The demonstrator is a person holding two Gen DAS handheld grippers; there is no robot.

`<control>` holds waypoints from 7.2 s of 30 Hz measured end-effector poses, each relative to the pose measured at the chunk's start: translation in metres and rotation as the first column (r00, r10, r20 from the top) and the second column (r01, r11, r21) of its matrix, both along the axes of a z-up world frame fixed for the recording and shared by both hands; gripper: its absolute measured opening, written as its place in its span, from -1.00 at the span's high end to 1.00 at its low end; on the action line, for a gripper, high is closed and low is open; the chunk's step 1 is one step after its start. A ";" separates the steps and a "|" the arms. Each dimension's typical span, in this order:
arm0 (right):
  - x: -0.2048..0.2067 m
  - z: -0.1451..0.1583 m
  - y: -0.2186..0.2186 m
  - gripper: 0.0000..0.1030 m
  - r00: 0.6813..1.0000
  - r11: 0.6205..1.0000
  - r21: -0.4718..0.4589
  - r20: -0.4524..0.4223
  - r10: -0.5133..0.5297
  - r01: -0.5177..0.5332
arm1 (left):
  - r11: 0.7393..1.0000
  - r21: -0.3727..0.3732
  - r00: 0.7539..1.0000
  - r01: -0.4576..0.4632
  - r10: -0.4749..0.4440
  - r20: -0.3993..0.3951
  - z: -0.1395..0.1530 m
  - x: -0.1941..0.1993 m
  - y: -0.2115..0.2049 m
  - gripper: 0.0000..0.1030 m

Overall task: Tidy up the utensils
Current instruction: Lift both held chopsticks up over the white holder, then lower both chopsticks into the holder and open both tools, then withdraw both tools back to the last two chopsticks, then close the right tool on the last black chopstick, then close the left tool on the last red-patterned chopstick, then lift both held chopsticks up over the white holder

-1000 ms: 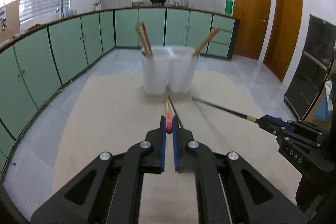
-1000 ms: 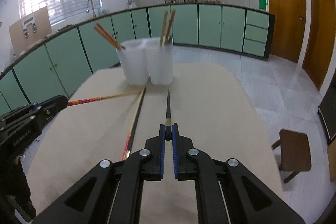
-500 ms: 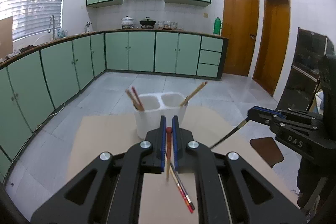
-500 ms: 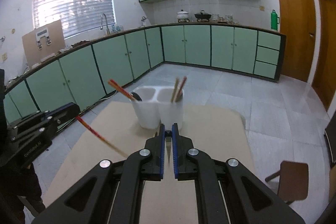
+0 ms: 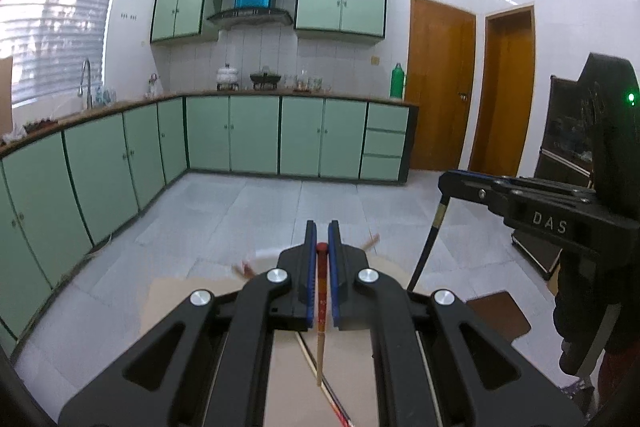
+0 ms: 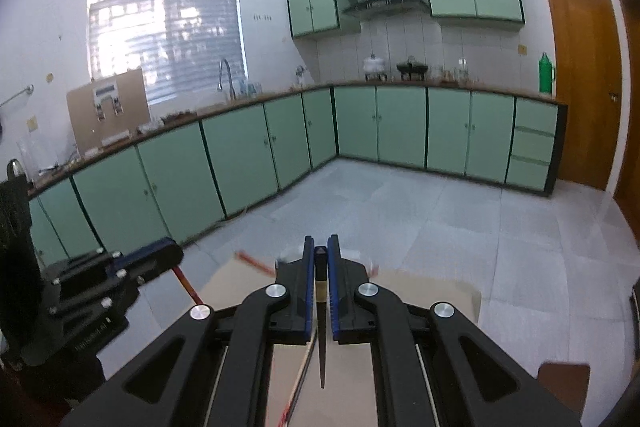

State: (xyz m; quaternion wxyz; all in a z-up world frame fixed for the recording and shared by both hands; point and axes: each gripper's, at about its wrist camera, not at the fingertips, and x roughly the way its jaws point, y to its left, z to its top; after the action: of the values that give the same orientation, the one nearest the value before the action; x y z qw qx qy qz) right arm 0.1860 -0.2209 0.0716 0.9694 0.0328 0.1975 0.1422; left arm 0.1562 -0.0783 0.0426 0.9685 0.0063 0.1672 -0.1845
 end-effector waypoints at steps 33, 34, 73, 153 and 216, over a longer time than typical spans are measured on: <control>0.135 -0.055 -0.008 0.64 0.993 0.994 -0.019 -0.047 -0.107 0.106 | 0.991 0.037 0.992 -0.128 0.129 -0.015 -0.033 0.144 -0.014 0.57; 0.131 -0.055 -0.009 0.55 0.993 0.994 -0.019 -0.044 -0.112 0.112 | 0.991 0.033 0.991 -0.129 0.129 -0.015 -0.033 0.141 -0.012 0.51; -0.077 -0.234 0.011 -0.86 0.932 0.971 -0.078 -0.270 -0.241 0.228 | 0.977 0.126 0.923 -0.174 0.206 -0.324 -0.225 -0.054 0.050 -0.49; -0.083 -0.281 0.004 0.87 0.884 0.985 -0.051 -0.436 -0.171 0.165 | 0.984 0.142 0.876 -0.104 0.158 -0.456 -0.248 -0.050 -0.002 -0.53; -0.058 -0.123 -0.002 0.87 0.980 0.997 -0.011 -0.181 -0.080 0.079 | 0.990 0.084 0.978 -0.113 0.126 -0.164 -0.092 -0.046 0.001 0.91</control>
State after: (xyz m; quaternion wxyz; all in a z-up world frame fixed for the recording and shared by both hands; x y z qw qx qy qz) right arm 0.1283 -0.2227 -0.0510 0.9523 0.0517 0.2836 0.0995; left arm 0.1099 -0.0772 -0.0489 0.9592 0.0165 0.2556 -0.1195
